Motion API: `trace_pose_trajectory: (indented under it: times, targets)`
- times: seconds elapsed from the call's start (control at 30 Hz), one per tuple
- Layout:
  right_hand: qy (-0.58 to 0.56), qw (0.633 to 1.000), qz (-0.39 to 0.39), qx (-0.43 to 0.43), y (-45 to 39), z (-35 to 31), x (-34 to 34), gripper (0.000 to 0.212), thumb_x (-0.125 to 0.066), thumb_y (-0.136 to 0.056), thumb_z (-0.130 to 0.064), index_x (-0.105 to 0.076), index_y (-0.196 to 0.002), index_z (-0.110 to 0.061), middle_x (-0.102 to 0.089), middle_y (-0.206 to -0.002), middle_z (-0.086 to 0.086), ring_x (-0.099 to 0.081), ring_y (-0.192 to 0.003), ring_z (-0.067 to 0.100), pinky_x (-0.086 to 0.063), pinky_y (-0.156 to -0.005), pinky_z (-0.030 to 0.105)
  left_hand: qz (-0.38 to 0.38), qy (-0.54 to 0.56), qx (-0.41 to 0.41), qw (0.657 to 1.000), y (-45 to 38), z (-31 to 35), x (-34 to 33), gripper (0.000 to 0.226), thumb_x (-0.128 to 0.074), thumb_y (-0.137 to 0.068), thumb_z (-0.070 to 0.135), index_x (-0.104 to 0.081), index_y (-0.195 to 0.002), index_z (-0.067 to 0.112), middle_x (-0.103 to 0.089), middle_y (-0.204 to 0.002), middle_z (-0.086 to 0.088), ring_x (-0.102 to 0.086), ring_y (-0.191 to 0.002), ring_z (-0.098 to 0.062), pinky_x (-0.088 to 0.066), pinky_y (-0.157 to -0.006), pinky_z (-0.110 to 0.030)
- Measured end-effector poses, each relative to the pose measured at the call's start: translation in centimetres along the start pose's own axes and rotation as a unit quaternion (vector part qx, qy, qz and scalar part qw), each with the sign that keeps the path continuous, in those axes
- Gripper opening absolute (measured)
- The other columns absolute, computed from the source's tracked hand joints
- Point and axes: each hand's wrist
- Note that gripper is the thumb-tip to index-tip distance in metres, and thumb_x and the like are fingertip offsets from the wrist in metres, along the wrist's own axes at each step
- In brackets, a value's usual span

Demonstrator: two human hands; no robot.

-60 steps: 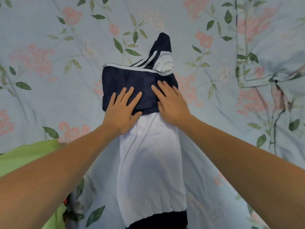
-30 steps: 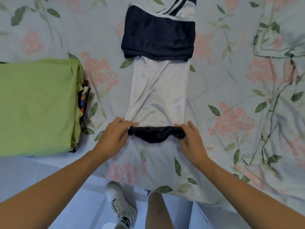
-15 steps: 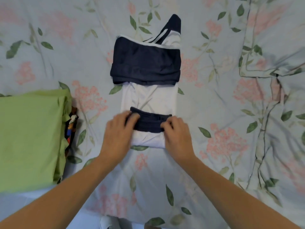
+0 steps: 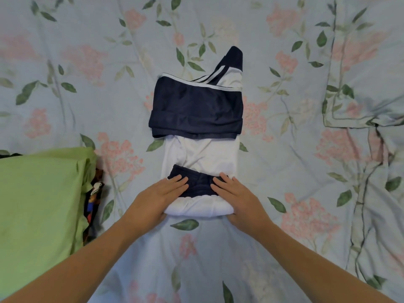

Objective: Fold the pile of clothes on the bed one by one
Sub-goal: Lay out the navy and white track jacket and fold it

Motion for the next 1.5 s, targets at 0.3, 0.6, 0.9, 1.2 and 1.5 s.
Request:
trace_pose_trajectory:
  times: [0.3, 0.6, 0.9, 1.2, 1.5]
  targets:
    - [-0.064, 0.984, -0.149, -0.076, 4.6, -6.2, 3.1, 0.036, -0.069, -0.082, -0.023, -0.074, -0.118, -0.027, -0.076, -0.115, -0.009, -0.067, -0.11, 0.013, -0.036, -0.121, 0.026, -0.198, 0.177, 0.091, 0.96, 7.1, 3.6, 1.6, 0.066, -0.056, -0.077, 0.019, -0.06, -0.135, 0.051, -0.057, -0.141, 0.028, -0.056, -0.126, 0.003, -0.054, -0.098, -0.026]
    - [-0.284, 0.92, 0.113, -0.246, -5.0, -5.0, 12.4, 0.025, -0.072, -0.076, -0.025, -0.068, -0.101, -0.026, -0.069, -0.091, -0.011, -0.062, -0.08, 0.006, -0.051, -0.073, 0.024, -0.108, 0.436, 0.193, 0.872, -7.4, -2.1, 14.7, 0.016, -0.074, -0.077, 0.013, -0.068, -0.092, 0.008, -0.065, -0.08, -0.01, -0.062, -0.076, -0.014, -0.049, -0.061, -0.027]
    - [0.001, 0.915, 0.234, -0.33, -18.3, 0.9, 12.9, 0.052, -0.052, -0.102, -0.028, -0.041, -0.152, -0.015, -0.043, -0.15, 0.01, -0.042, -0.136, 0.03, -0.043, -0.105, 0.043, 0.204, 0.111, 0.274, 0.933, -17.1, -3.5, 13.5, 0.061, -0.051, -0.101, 0.023, -0.032, -0.158, 0.017, -0.04, -0.154, -0.014, -0.042, -0.138, -0.033, -0.04, -0.108, -0.049]
    - [0.105, 0.97, 0.04, -0.214, -14.8, 2.2, 3.6, 0.072, -0.035, -0.107, -0.051, -0.006, -0.168, -0.025, 0.005, -0.175, 0.004, 0.005, -0.162, 0.023, -0.017, -0.127, 0.056, 0.053, -0.029, 0.275, 0.96, -11.5, -4.2, 2.4, 0.1, -0.032, -0.088, 0.085, -0.004, -0.166, 0.029, 0.003, -0.174, -0.011, -0.002, -0.159, -0.033, -0.013, -0.121, -0.066]
    - [-0.171, 0.862, 0.174, -0.444, -14.2, -1.6, 5.4, 0.107, -0.082, -0.085, -0.044, -0.011, -0.165, -0.035, -0.031, -0.164, 0.008, -0.037, -0.146, 0.035, -0.034, -0.115, 0.042, 0.132, 0.325, 0.415, 0.84, -8.5, -2.6, 4.6, 0.107, -0.082, -0.081, 0.053, -0.022, -0.162, 0.017, -0.048, -0.15, -0.012, -0.049, -0.135, -0.034, -0.046, -0.105, -0.046]
Point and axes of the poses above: each hand's wrist, its own y-axis away from the middle knuckle, its own x-axis out of the back of the hand, z = x × y
